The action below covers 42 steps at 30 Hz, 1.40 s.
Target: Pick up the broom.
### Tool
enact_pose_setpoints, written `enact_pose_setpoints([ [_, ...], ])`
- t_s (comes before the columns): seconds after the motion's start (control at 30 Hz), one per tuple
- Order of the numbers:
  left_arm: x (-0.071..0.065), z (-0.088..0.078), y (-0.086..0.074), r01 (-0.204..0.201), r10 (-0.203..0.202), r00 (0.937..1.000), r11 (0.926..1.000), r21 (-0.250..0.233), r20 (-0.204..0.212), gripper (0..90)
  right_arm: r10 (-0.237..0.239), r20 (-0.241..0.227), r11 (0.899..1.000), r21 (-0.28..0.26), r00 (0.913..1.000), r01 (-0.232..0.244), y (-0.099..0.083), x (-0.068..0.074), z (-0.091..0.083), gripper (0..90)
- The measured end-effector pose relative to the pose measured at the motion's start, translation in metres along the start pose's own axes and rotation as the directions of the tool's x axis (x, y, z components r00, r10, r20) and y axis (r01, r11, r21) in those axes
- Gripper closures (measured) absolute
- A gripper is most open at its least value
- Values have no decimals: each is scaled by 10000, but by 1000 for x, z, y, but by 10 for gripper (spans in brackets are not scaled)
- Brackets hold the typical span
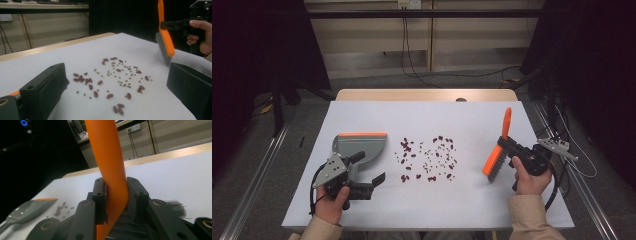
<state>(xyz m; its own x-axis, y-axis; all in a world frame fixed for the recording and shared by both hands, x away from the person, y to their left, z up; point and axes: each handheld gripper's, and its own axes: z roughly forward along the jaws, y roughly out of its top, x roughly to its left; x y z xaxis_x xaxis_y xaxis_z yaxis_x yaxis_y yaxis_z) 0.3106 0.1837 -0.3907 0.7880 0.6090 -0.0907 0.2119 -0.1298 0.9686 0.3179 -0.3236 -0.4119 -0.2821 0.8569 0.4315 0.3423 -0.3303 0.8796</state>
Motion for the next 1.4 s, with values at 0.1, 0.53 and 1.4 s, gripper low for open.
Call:
enact_pose_setpoints([
  [0.1, -5, 9, 2, -47, 46, 10000, 10000, 82, 42, 24, 132, -128, 9998, -156, 9998, -134, 1, 1, -2, 709],
  [0.53, -18, 43, 9, -209, 191, 9977, 9994, 279, 644, 25, -210, -673, 9994, -278, 9975, 192, 8, 23, 6, 709],
  [1.4, -32, 105, 8, 252, -427, 9838, 9946, 1011, 1743, 133, -899, -1874, 9944, 386, 9782, 988, 2, 100, 65, 709],
])
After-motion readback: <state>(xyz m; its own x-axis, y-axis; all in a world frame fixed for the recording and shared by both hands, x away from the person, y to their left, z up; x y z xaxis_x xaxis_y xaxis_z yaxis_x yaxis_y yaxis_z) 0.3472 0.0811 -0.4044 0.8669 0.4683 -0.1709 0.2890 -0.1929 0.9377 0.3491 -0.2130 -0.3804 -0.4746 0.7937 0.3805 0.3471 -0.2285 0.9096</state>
